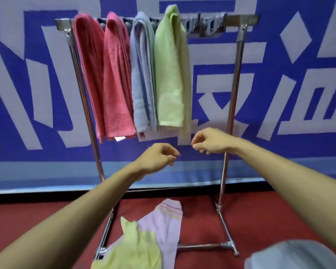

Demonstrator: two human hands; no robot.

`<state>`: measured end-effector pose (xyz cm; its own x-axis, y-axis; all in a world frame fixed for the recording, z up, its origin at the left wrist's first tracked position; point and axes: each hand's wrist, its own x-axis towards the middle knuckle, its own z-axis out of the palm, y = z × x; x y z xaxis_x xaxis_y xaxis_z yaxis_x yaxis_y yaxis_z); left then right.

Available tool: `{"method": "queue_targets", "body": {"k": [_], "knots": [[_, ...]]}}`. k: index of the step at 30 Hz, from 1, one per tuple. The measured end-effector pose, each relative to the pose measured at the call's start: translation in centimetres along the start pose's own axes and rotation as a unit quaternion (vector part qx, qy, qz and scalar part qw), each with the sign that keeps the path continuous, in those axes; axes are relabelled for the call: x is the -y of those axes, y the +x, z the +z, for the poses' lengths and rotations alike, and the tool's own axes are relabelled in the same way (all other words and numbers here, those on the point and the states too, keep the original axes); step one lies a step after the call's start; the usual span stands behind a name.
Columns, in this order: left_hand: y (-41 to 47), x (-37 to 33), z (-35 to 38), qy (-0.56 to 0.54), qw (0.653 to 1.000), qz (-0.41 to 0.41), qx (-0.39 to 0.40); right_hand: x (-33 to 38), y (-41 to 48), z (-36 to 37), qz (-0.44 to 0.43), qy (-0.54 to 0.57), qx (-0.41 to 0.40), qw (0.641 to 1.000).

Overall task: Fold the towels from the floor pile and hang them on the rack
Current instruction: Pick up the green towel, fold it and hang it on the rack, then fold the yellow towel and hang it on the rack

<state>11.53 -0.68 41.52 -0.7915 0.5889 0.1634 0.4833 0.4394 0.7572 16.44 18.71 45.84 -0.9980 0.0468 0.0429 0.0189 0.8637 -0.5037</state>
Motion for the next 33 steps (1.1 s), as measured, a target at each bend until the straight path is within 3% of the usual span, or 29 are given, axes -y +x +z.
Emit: {"method": "queue_targets", "body": {"k": [7,19,22,26,30,33], "knots": [[-0.7,13.0,8.3,-0.049,0.983,-0.129,0.121,-8.9,2.8,14.5,0.108,0.091,0.109,0.984],[-5.3,32.6,20.0,-0.035,0.919,-0.35,0.18,-16.8,3.5,37.6,0.24,0.222,0.262,0.908],[-7.9,37.1,23.0,0.099,0.911,-0.33,0.228,-17.3,2.7,41.8,0.261,0.229,0.303,0.888],[-11.7,41.6,25.5,0.182,0.863,-0.322,0.343,-18.1,1.5,45.6,0.294,0.226,0.351,0.86],[-13.7,42.6,26.6,0.209,0.852,-0.223,0.426,-18.6,0.3,47.8,0.348,0.265,0.348,0.829],[-14.9,42.4,27.0,0.301,0.827,-0.107,0.463,-18.5,-0.3,48.5,0.352,0.28,0.347,0.823]]}}
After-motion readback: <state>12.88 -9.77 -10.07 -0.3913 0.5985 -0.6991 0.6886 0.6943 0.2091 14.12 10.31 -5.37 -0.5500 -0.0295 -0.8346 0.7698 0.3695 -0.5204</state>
